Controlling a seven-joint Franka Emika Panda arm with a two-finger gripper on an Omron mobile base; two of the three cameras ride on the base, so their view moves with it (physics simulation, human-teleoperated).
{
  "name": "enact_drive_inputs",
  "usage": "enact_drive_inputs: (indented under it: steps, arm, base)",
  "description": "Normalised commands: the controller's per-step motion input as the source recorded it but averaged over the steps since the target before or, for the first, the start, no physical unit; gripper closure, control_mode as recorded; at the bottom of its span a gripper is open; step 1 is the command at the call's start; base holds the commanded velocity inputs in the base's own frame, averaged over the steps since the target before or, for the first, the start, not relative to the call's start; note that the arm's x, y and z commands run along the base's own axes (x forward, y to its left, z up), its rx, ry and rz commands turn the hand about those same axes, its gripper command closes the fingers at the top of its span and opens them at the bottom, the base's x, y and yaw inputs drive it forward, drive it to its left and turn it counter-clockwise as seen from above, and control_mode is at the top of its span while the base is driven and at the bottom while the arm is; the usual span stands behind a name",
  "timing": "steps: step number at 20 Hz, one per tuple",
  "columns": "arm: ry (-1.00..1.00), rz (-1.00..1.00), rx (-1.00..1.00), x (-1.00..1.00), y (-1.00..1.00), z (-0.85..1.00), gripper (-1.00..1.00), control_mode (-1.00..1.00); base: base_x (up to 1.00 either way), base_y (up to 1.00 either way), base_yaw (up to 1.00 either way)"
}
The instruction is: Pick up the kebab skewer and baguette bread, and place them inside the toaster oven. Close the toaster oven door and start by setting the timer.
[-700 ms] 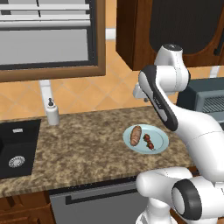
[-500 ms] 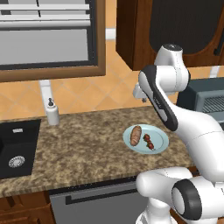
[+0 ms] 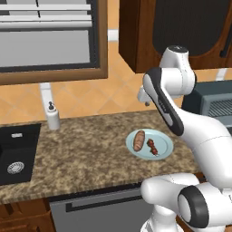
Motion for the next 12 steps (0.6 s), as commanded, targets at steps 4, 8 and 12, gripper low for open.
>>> enact_drive_inputs:
  steps: [4,8,12]
  arm:
    - [0.00,0.00,0.00,0.00,0.00,0.00,-1.00,1.00]
    - [0.00,0.00,0.00,0.00,0.00,0.00,-1.00,1.00]
    - [0.00,0.00,0.00,0.00,0.00,0.00,-1.00,1.00]
  base:
    - [0.00,-0.55,0.00]
    - [0.00,-0.57,0.00]
    - [0.00,-0.57,0.00]
